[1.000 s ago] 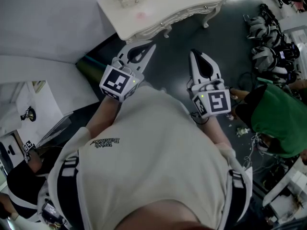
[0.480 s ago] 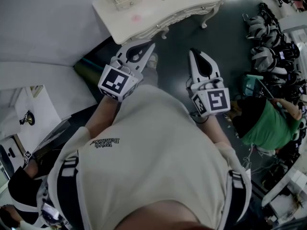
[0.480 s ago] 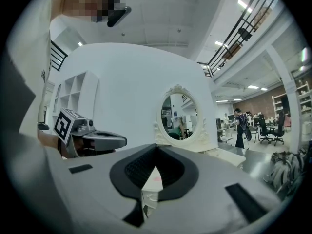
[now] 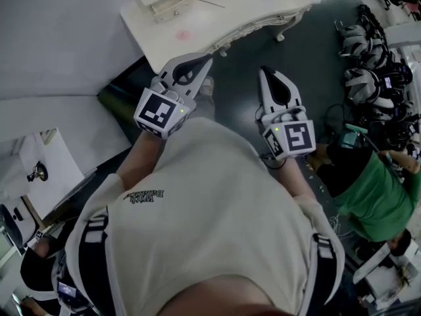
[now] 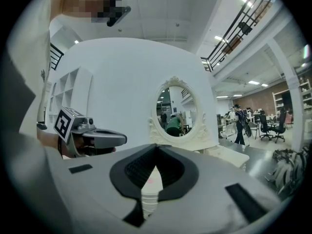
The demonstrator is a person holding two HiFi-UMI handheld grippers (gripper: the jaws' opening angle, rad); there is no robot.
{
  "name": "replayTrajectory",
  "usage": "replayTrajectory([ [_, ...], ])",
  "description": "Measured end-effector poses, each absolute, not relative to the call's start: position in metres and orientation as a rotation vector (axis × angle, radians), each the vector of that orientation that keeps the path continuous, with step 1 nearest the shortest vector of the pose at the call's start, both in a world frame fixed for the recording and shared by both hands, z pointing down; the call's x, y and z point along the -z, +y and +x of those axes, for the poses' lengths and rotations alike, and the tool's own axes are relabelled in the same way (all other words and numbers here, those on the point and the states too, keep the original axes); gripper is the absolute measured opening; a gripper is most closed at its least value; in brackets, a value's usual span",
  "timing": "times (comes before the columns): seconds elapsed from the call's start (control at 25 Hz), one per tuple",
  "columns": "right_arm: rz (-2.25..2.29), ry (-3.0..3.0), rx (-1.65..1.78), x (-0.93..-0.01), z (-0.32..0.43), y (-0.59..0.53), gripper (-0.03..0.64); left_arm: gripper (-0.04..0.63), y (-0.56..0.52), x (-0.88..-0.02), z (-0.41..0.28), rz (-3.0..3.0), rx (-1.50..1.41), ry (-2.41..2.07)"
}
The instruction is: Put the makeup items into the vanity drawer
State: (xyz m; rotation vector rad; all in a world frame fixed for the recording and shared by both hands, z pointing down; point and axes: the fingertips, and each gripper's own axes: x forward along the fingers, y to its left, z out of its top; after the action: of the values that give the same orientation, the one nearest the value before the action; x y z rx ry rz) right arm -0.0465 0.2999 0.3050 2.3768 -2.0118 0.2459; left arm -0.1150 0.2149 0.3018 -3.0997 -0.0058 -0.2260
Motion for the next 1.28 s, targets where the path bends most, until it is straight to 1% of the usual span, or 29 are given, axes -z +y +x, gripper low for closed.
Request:
replayTrajectory([
  [0.44, 2.385, -1.975, -0.308, -0.304, 0.031, 0.200, 0.003, 0.014, 0.113, -0.301, -0.037, -3.125, 0.253, -0.033],
  [0.76, 2.393, -1.936, -0.279, -0.290, 0.088, 0.117, 0.004, 0.014, 0.035, -0.293, 0.017, -3.141, 0.229, -0.066],
  [1.0, 2.385, -1.916, -0.258, -0.288, 0.113, 0.070, 0.004, 0.014, -0.010, -0.293, 0.040, -3.170, 0.219, -0.067],
  [1.28, 2.386, -1.916, -0.237, -0.285, 0.128, 0.043, 0.003, 0.014, -0.033, -0.297, 0.056, -3.175, 0.222, -0.072],
])
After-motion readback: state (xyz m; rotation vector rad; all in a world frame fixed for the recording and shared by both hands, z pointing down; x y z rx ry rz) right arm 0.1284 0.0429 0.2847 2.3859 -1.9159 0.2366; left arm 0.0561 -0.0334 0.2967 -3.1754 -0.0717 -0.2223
